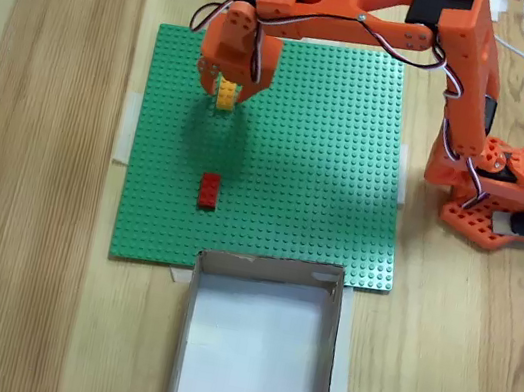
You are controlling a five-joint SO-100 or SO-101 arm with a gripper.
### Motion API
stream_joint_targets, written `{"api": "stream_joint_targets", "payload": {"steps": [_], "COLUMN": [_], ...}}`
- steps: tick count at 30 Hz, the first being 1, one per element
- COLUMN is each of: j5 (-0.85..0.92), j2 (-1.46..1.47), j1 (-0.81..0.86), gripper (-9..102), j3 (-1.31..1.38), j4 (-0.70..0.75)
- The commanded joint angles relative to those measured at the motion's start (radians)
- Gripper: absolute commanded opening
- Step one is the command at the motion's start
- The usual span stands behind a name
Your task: Pick the yellow lego block and put it in the box.
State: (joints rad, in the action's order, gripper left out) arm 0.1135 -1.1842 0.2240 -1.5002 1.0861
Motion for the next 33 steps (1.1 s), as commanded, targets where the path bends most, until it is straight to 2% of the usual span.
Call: {"api": "stream_joint_targets", "payload": {"steps": [1, 33], "j5": [0.008, 0.017], "j2": [-0.003, 0.000], "j1": [0.005, 0.017], "gripper": [14, 11], "j3": [0.035, 0.018], "j4": [-0.011, -0.020]}}
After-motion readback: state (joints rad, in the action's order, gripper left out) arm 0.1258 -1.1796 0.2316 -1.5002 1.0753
